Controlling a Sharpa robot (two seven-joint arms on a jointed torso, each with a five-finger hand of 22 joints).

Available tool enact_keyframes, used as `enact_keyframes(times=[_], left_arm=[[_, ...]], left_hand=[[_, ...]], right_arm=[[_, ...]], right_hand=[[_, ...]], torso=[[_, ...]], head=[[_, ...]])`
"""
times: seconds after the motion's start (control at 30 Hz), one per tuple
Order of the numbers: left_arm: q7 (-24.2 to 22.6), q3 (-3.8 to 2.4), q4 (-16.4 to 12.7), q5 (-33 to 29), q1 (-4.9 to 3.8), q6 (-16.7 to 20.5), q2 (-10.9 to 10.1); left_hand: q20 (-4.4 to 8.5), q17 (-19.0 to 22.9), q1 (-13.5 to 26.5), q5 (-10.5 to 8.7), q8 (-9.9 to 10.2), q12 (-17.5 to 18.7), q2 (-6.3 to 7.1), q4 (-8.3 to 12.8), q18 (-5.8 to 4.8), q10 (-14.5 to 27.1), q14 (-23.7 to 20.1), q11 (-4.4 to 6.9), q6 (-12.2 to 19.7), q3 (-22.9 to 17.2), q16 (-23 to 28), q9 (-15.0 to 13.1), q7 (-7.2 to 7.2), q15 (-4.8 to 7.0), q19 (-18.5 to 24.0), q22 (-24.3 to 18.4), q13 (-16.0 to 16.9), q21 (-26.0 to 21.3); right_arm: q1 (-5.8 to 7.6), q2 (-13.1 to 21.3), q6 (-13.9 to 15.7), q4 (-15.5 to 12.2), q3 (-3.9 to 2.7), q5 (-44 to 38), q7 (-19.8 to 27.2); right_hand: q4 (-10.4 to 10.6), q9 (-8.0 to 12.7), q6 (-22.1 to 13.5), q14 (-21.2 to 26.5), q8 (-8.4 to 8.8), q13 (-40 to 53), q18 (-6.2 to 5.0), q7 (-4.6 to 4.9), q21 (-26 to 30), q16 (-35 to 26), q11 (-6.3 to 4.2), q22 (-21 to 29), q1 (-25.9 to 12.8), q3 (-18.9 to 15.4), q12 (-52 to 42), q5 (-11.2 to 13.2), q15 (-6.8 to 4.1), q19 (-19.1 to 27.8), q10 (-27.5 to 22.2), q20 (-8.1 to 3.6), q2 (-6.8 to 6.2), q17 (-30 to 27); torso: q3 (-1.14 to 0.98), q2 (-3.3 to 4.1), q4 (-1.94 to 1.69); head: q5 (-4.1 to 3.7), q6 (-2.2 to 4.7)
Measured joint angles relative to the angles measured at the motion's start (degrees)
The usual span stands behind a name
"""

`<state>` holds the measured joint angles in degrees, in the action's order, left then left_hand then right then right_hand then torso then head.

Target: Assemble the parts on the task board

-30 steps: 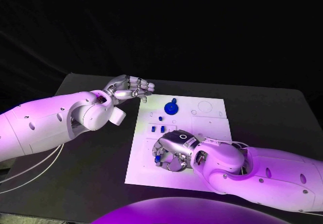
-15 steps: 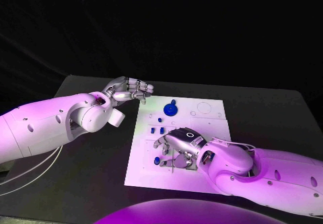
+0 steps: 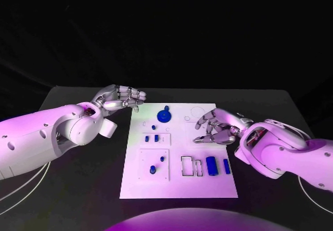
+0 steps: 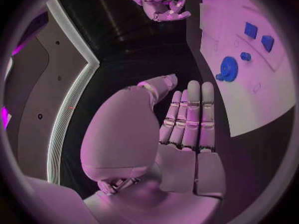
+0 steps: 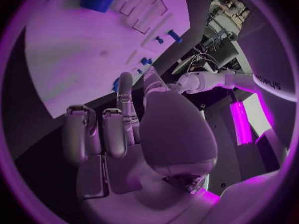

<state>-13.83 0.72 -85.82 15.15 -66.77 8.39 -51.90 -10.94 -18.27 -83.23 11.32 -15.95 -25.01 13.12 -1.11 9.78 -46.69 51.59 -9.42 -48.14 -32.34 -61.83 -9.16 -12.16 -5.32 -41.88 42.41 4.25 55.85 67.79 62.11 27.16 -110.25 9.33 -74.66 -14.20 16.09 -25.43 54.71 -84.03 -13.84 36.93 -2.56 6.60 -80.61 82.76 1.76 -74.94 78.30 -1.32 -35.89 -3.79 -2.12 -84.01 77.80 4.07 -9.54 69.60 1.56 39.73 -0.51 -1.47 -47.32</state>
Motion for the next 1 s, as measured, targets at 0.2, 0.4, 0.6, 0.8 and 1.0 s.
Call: enact_keyframes(times=[0.2,0.4,0.6,0.8,1.0], left_arm=[[-0.06,0.18,0.04,-0.3,0.04,0.03,0.3],[-0.08,0.31,0.14,-0.49,0.12,0.03,0.54],[-0.08,0.36,0.2,-0.6,0.18,0.03,0.6],[-0.08,0.39,0.21,-0.69,0.22,0.03,0.56],[-0.08,0.41,0.14,-0.73,0.26,0.02,0.47]], left_hand=[[0.0,0.0,0.0,0.0,0.0,0.0,0.0,0.0,0.0,0.0,0.0,0.0,0.0,0.0,0.0,0.0,0.0,0.0,0.0,0.0,0.0,0.0],[0.0,0.0,0.0,0.0,0.0,0.0,0.0,0.0,0.0,0.0,0.0,0.0,0.0,0.0,0.0,-0.01,0.0,0.0,0.0,0.0,0.0,0.0],[0.0,-0.01,0.0,0.0,0.0,0.0,0.0,0.0,0.0,0.0,0.0,0.0,0.0,0.0,0.0,-0.01,0.0,0.0,0.0,0.01,0.0,0.0],[0.0,-0.01,0.0,0.0,0.0,0.0,0.0,-0.16,0.0,0.0,0.0,0.0,0.0,0.16,0.0,-0.01,0.0,0.0,0.0,-0.04,0.0,0.0],[0.0,-0.01,0.0,0.0,0.0,0.0,0.0,-0.16,0.0,0.0,0.0,0.0,0.0,0.16,0.0,-0.01,0.0,0.0,0.0,-0.06,0.0,0.0]], right_arm=[[0.02,6.29,-0.96,-1.84,0.81,6.87,-0.93],[-2.23,9.15,-2.38,-3.48,1.45,7.86,-4.28],[-4.7,9.31,-3.34,-4.01,1.69,6.7,-7.88],[-5.84,8.1,-3.79,-3.96,1.71,4.63,-10.79],[-6.96,6.54,-3.81,-3.68,1.72,3.16,-12.17]], right_hand=[[0.6,-4.67,-1.26,0.0,-7.52,37.51,0.89,-0.7,-5.32,3.31,-0.47,-0.01,-4.24,-6.28,-42.55,0.0,-0.15,0.0,5.91,0.0,2.39,5.31],[0.77,-5.86,-1.91,0.0,-9.0,38.02,0.9,-0.88,-6.08,4.82,-0.47,0.0,-6.89,-7.53,-47.86,0.0,-0.15,0.0,5.91,0.0,1.7,5.36],[0.99,-6.07,-1.94,0.0,-9.44,38.02,0.89,-0.85,-6.49,5.05,-0.47,0.0,-7.75,-7.75,-48.37,0.0,-0.15,0.0,5.9,0.01,1.24,5.36],[0.99,-6.23,-1.94,0.0,-9.67,38.02,0.89,-0.85,-6.71,5.05,-0.47,0.01,-9.11,-7.76,-48.37,0.0,-0.15,0.0,5.9,0.01,0.8,5.35],[0.84,-6.29,-1.94,0.0,-9.67,38.01,0.89,-0.85,-6.71,5.05,-0.47,0.01,-9.54,-7.91,-48.07,0.0,-0.15,0.0,5.9,0.01,0.5,5.35]], torso=[[0.11,-0.46,0.38],[0.13,-0.82,0.71],[0.18,-1.03,0.94],[0.18,-1.09,0.99],[0.21,-1.09,0.99]], head=[[-1.8,-0.09],[-2.42,-0.41],[-2.47,-0.74],[-2.4,-0.98],[-2.24,-1.06]])
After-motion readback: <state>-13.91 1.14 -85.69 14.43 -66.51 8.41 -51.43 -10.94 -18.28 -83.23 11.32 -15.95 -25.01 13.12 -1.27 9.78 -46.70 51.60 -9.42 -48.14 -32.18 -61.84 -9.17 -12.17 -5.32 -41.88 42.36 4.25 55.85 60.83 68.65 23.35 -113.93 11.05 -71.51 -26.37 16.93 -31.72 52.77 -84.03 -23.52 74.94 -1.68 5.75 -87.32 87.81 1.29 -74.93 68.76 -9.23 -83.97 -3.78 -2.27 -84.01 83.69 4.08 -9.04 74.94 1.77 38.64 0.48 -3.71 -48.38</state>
